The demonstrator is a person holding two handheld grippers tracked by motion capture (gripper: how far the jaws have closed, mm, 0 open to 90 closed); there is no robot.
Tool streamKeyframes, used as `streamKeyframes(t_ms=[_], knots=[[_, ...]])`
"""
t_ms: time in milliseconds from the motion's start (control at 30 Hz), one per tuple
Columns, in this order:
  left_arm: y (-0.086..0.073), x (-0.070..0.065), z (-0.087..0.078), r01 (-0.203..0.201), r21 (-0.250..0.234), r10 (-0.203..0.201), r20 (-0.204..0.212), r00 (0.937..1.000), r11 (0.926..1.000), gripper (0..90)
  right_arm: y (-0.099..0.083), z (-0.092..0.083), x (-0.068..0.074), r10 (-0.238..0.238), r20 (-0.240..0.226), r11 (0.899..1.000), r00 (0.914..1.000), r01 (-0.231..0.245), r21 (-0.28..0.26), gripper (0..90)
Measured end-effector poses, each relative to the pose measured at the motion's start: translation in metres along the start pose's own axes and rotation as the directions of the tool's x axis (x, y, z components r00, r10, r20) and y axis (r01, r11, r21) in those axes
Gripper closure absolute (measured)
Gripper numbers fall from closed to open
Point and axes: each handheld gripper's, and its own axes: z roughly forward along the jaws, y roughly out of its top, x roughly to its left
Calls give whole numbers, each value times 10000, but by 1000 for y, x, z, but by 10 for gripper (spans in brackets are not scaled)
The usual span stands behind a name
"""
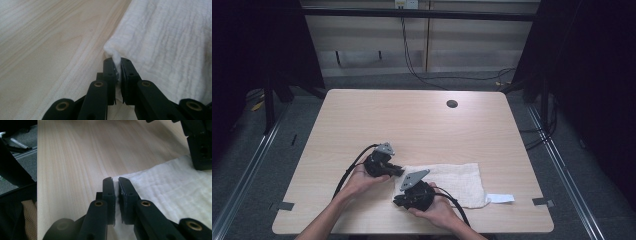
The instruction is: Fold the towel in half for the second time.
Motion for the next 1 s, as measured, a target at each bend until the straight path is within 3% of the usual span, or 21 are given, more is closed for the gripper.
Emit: streamKeyframes(t_ms=[100, 200, 533, 667, 1000], knots=[[-3, 2, -3, 289, -251, -283, 223, 9994, 9993, 844, 0, -1, -1, 225, -155, 9997, 9996, -224, 68, 840], [-4, 4, -9, 184, -449, -168, 370, 9992, 9988, 845, -1, -2, -1, 211, -187, 9998, 9996, -211, -27, 844], [-5, 6, -22, 529, -1034, -445, 816, 9957, 9932, 847, 5, -13, 1, 300, -352, 9980, 9989, -319, -545, 847], [-4, 8, -27, 680, -1187, -591, 769, 9953, 9906, 848, 8, -21, -3, 561, -486, 9939, 9972, -604, -920, 847], [2, 7, -41, 846, -1623, -756, 610, 9953, 9831, 848, 17, -32, -2, 379, -603, 9901, 9975, -457, -1329, 849]])
